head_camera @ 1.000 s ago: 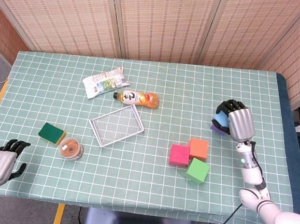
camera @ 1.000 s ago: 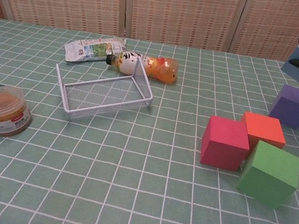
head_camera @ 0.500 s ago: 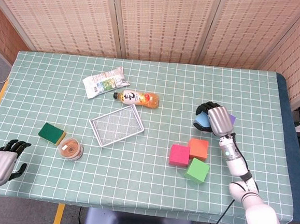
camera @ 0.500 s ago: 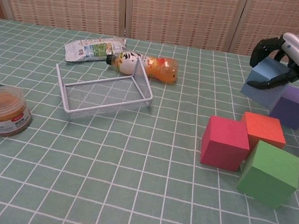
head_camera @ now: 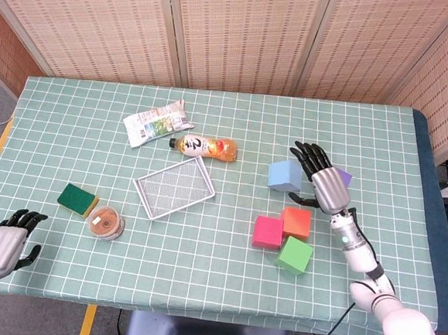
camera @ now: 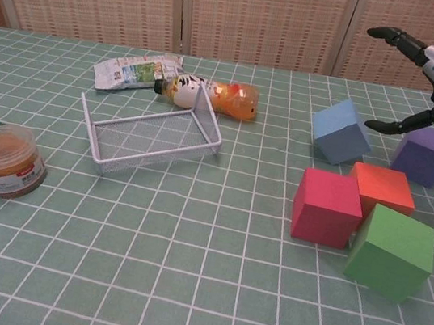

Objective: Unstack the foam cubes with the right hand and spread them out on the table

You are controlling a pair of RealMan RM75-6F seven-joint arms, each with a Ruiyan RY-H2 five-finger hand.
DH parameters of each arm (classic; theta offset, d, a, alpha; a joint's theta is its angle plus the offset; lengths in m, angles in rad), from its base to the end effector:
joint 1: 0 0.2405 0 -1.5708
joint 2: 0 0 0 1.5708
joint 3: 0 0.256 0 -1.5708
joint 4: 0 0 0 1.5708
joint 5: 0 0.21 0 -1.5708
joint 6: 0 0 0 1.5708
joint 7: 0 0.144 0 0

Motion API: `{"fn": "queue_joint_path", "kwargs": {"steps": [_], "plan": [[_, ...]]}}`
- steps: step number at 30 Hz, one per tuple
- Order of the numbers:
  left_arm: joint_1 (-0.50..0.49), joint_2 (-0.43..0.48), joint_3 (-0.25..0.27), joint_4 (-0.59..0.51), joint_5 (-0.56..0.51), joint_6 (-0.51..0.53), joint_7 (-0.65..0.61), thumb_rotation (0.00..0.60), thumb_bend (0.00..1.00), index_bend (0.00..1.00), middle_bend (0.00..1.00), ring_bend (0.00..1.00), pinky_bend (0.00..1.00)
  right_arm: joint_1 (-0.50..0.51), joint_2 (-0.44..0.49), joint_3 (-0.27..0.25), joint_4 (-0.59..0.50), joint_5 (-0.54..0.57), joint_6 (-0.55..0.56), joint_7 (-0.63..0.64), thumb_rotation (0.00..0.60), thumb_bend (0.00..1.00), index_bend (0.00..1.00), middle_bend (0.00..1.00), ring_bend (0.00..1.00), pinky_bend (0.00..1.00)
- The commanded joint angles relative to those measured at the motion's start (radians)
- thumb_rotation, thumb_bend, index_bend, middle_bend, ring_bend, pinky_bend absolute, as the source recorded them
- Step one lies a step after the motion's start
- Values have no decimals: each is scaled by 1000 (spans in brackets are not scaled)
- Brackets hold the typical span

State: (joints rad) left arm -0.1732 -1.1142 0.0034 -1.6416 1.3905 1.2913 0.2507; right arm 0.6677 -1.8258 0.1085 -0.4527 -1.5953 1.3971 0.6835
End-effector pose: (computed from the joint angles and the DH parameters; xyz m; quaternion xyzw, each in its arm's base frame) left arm -0.3184 0.1931 0.1309 -0.6718 -0.3814 -0.2567 0.5808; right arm -0.2417 -0.3847 0.0360 0.6498 -0.3021 0.5713 0.4002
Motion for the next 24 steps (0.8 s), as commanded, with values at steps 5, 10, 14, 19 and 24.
{"fn": "queue_joint_path", "kwargs": {"steps": [5, 10, 14, 19, 24], "plan": [[-1, 0, 2, -3, 1, -1, 6, 600, 413, 230, 209, 140, 390, -119, 361, -164, -639, -82, -5, -167, 600, 64, 112, 185, 47, 151], [-1, 0, 2, -4, 0, -1, 7, 600, 413, 230, 209, 140, 390, -164, 517, -242, -892, -114, -32, -305, 600, 64, 185, 262, 112, 217], [-1, 2, 3, -6, 0, -1, 6, 600, 413, 230, 209, 142, 390, -198, 567, -282, -957, -141, -29, -371, 600, 64, 211, 284, 147, 274], [0, 3, 3, -7, -1, 1, 3, 600, 413, 230, 209, 143, 391, -240, 585, -300, -970, -145, -34, -488, 600, 64, 215, 289, 184, 317], [0, 4, 3, -9, 1, 3, 3, 600, 413, 230, 209, 143, 391, -260, 563, -301, -947, -158, -37, -522, 600, 64, 207, 288, 188, 321]]}}
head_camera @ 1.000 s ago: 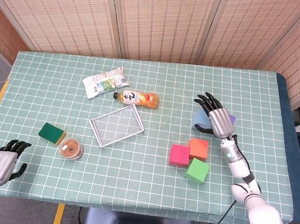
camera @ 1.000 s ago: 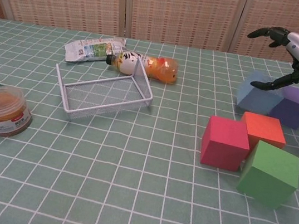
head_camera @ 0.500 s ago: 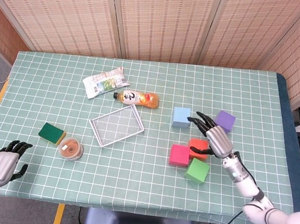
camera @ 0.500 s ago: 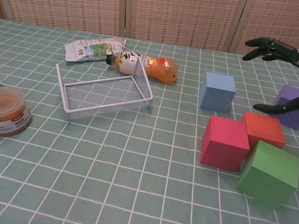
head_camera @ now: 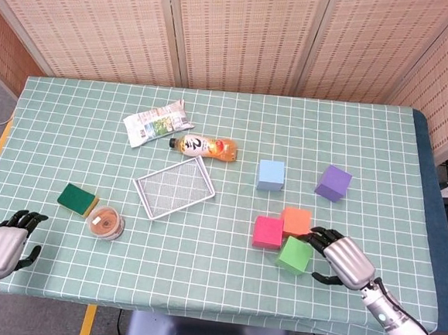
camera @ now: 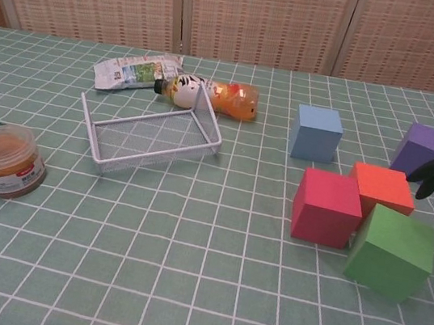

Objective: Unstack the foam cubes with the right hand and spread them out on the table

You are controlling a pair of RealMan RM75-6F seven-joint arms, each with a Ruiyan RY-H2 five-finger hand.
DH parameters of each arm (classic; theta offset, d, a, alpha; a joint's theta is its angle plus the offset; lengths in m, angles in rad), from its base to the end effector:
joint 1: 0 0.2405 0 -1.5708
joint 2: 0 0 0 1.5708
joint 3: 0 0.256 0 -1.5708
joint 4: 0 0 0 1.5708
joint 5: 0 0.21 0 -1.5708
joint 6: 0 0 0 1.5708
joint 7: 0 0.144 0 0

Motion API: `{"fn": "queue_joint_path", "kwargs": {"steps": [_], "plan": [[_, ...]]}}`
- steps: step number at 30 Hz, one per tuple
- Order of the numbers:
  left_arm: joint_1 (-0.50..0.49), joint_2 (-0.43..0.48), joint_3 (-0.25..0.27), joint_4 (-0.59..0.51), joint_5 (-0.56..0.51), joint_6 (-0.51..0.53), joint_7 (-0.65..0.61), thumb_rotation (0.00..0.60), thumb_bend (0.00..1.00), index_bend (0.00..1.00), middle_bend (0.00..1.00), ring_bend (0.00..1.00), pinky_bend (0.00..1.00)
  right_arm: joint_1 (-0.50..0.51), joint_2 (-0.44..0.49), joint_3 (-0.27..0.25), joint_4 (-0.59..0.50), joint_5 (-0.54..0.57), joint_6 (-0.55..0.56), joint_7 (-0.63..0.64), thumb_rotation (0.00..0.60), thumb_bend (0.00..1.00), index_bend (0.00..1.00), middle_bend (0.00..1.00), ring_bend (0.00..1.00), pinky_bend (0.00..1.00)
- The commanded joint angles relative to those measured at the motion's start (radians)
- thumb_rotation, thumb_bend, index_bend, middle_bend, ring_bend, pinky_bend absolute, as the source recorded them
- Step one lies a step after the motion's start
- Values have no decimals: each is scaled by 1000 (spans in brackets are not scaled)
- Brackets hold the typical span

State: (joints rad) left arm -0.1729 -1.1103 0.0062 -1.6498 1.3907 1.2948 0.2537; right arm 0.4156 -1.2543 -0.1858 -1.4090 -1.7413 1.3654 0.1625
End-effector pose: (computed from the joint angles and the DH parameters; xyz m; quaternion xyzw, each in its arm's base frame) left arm -0.3172 0.1922 0.1314 -0.6719 -0.3816 -0.2570 0.5805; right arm -0.2729 -0.2212 0.0762 0.7711 -0.3420 0.3972 0.3615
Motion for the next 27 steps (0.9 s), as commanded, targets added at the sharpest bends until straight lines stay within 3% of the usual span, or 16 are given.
{"fn": "queue_joint_path", "kwargs": {"steps": [1, 13, 27], "plan": [[0, 0, 1, -1, 2, 0, 0, 600, 413, 230, 209, 143, 391, -8, -13, -8, 12, -18, -11, 7, 600, 64, 205, 288, 188, 321], [2, 6, 0, -1, 4, 6, -13, 600, 414, 230, 209, 144, 391, -48, -132, 35, 139, -57, 60, -40, 600, 64, 189, 288, 203, 336], [0, 8, 3, -2, 4, -2, -15, 600, 413, 230, 209, 144, 392, -64, -145, 58, 125, -10, 2, -118, 600, 62, 47, 288, 222, 358]]}}
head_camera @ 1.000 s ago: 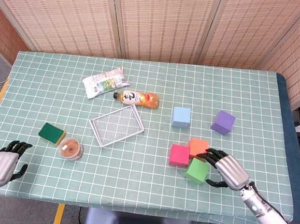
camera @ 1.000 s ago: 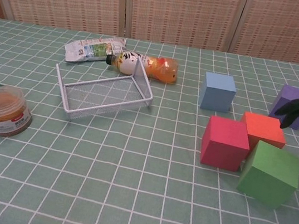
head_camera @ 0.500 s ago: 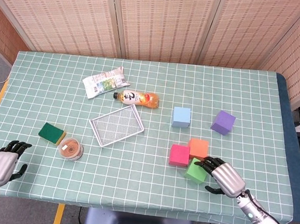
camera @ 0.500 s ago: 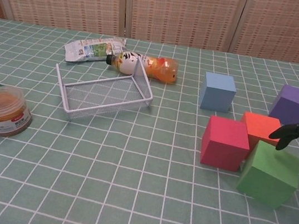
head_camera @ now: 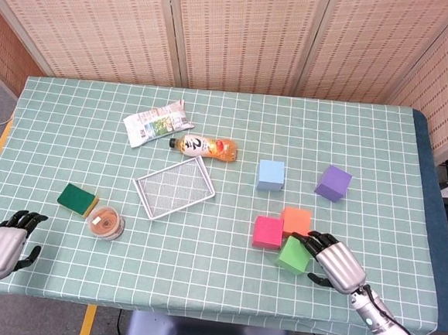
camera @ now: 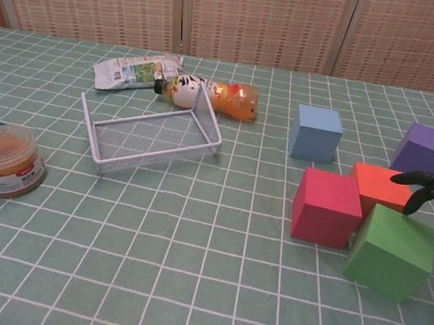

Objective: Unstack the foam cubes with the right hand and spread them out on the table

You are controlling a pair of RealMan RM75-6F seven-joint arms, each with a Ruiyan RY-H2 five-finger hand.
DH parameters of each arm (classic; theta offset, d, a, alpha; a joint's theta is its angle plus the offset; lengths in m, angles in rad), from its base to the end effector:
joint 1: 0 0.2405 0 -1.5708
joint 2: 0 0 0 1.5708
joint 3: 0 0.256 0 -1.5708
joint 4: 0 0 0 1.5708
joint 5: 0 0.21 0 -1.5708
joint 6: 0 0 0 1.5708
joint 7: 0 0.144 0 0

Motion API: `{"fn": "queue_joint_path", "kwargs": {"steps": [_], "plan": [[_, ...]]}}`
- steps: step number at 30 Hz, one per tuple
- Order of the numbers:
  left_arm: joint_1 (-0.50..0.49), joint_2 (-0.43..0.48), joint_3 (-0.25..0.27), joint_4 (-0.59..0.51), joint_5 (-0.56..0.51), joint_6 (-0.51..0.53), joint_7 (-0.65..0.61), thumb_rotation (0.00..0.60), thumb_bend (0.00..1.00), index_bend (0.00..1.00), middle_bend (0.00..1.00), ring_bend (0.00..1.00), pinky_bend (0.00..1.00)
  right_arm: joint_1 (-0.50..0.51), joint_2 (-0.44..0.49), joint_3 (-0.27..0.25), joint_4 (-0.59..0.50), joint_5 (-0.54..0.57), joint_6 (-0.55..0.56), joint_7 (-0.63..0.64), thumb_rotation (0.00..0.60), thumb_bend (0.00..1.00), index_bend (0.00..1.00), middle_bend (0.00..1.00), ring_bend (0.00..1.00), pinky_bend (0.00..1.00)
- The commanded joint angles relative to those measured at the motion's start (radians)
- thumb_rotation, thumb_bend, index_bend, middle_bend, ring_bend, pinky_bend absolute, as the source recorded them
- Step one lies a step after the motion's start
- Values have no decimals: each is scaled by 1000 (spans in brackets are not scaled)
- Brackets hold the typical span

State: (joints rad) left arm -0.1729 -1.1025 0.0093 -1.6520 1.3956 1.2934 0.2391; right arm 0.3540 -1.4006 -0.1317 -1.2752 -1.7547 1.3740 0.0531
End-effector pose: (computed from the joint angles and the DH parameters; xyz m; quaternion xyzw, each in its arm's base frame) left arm -0.3173 0.1915 0.1331 -0.6718 -0.3844 -0.2590 0.5778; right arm -0.2809 -0.2176 0.0435 0.7725 -0.3037 0.3938 0.3949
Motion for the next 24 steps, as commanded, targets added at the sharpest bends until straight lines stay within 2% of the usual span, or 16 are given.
{"fn": "queue_joint_path", "kwargs": {"steps": [1, 3, 16, 24], "plan": [[0, 0, 0, 0, -2, -1, -1, 600, 413, 230, 209, 143, 393, -4, -1, 4, -10, 2, -5, -8, 600, 62, 44, 288, 233, 372], [0, 1, 0, -1, 0, 0, -2, 600, 413, 230, 209, 143, 393, -4, -3, 3, -13, -3, -4, 3, 600, 61, 40, 287, 263, 408], [0, 6, 1, -1, 3, -1, -17, 600, 413, 230, 209, 143, 393, -48, -80, 47, 49, 25, 52, -54, 600, 61, 35, 287, 267, 412], [-3, 9, 4, -1, 9, -7, -24, 600, 413, 230, 209, 143, 394, -67, -85, 27, 50, 13, 62, -17, 600, 61, 36, 287, 267, 412]]}}
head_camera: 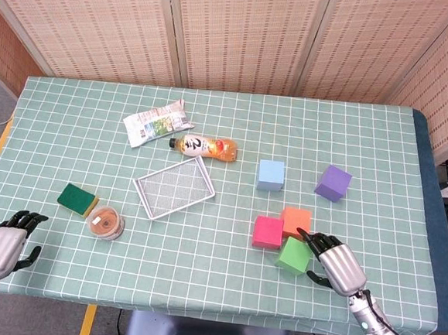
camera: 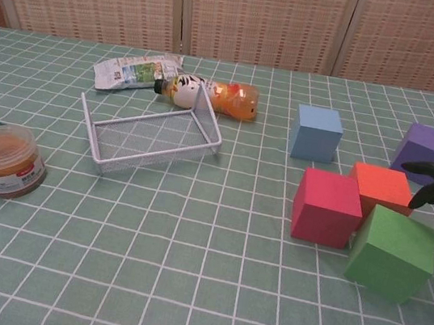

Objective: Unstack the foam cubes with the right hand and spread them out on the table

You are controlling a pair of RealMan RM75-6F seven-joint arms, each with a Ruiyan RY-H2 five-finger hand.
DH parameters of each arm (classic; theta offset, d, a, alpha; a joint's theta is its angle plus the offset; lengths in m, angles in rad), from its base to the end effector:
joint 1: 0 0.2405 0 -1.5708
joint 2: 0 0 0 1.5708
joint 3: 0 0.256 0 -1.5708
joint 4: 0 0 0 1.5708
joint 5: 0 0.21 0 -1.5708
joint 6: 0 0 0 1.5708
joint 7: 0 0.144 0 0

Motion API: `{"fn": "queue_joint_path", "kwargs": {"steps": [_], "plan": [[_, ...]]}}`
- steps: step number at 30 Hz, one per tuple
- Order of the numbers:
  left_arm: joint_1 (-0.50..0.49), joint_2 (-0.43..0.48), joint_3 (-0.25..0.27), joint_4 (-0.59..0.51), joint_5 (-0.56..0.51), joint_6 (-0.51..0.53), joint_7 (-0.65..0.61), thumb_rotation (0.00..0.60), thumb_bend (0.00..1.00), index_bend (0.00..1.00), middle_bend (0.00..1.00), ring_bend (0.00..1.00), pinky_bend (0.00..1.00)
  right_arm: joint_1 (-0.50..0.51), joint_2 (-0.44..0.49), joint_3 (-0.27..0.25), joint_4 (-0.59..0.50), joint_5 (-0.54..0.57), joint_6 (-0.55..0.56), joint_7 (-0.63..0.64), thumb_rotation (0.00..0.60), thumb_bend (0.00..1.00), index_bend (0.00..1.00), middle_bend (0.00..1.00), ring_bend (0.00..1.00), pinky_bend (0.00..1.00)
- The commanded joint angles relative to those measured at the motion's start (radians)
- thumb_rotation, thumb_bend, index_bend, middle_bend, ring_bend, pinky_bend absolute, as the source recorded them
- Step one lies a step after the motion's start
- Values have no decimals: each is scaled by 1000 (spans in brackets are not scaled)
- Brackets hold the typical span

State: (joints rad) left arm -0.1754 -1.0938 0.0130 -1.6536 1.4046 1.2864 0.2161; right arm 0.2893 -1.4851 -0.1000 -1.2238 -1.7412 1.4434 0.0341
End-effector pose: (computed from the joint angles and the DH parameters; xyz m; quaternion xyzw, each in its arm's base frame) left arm -0.3170 0.1913 0.1341 -0.6731 -0.3892 -0.2625 0.5715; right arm -0.2826 -0.2070 0.0321 0.7380 -0.3105 0.4224 0.4248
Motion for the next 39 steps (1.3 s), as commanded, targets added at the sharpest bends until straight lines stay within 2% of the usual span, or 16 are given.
{"fn": "queue_joint_path", "kwargs": {"steps": [1, 16, 29, 39], "plan": [[0, 0, 0, 0, 0, -1, -2, 600, 413, 230, 209, 143, 394, -3, -1, -6, -4, 1, -13, 1, 600, 61, 36, 287, 267, 412], [-5, 2, 6, 1, 9, -12, -10, 600, 413, 230, 209, 143, 395, -37, -61, 18, 59, 12, 26, -30, 600, 61, 35, 288, 267, 412], [-5, 5, 8, -2, 11, -12, -12, 600, 413, 230, 209, 144, 395, -31, -83, 25, 72, 40, -27, -21, 600, 61, 28, 287, 267, 412], [-10, 4, 11, -1, 11, -25, -15, 600, 413, 230, 209, 144, 396, -3, -116, 7, 110, 19, -61, 110, 600, 25, 0, 259, 247, 412]]}}
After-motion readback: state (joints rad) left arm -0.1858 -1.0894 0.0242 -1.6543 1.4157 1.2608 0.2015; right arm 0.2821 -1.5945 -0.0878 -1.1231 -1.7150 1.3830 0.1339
